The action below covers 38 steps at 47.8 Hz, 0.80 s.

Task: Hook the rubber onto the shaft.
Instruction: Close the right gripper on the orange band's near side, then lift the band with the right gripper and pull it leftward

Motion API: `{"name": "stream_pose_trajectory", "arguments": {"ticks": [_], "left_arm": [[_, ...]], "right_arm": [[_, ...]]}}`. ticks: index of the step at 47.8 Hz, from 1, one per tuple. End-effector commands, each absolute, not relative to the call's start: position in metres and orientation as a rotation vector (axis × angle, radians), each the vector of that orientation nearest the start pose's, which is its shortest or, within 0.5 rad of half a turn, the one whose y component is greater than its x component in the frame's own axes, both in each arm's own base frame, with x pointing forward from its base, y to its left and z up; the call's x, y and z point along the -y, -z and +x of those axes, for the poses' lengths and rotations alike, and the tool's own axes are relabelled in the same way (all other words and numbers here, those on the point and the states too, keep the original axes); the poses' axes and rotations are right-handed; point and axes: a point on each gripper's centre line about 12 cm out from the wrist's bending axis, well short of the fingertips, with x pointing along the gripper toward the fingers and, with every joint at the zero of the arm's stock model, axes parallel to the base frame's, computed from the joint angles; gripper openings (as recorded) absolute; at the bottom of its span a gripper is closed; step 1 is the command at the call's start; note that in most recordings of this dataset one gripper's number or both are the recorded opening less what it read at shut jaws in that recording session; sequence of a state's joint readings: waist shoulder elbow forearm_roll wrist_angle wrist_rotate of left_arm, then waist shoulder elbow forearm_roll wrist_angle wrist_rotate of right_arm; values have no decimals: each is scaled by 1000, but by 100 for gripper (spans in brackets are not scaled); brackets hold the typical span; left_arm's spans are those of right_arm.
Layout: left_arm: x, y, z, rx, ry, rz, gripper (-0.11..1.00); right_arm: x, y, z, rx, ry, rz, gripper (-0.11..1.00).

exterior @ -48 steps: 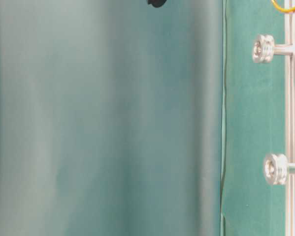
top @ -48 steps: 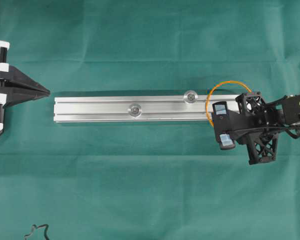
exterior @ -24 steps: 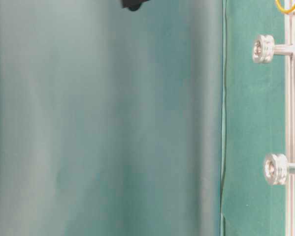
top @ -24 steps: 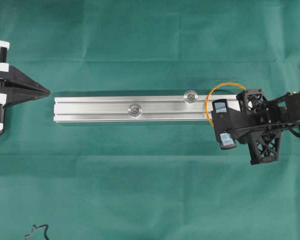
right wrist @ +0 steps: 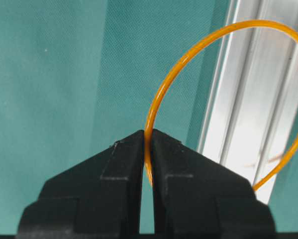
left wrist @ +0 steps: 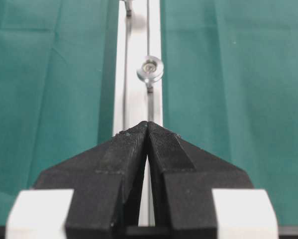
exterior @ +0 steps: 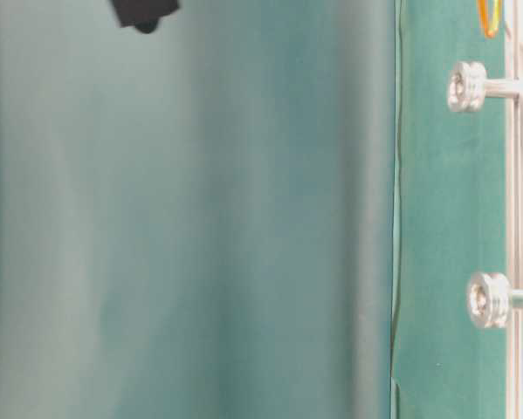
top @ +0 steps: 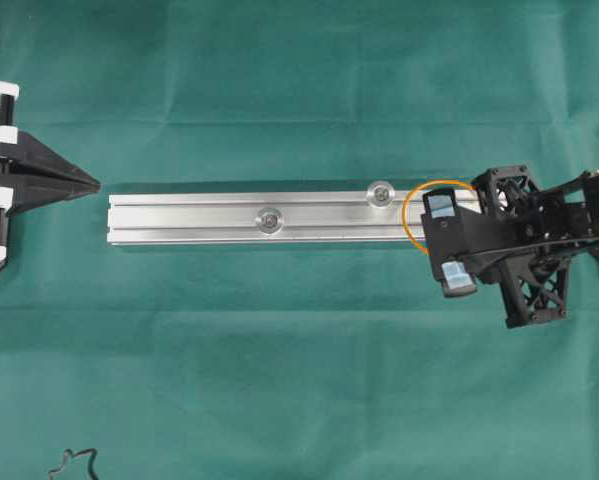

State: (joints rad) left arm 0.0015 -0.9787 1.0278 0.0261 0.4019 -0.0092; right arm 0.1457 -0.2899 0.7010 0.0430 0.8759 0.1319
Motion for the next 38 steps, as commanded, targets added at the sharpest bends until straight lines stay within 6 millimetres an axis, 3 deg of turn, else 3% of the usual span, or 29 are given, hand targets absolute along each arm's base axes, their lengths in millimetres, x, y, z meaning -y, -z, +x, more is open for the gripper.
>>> {"name": "stream_pose_trajectory", "arguments": {"ticks": [1, 19, 38], "left_arm": [[-1, -289, 193, -423, -7, 21, 0], [-1, -289, 193, -423, -7, 18, 0], [-1, -289, 193, -422, -7, 20, 0]], "right_arm": [[-46, -220, 281, -1254, -58, 59, 6], [-42, -254, 279, -1265, -43, 18, 6], [-41, -257, 279, -1271, -42, 13, 6]]}}
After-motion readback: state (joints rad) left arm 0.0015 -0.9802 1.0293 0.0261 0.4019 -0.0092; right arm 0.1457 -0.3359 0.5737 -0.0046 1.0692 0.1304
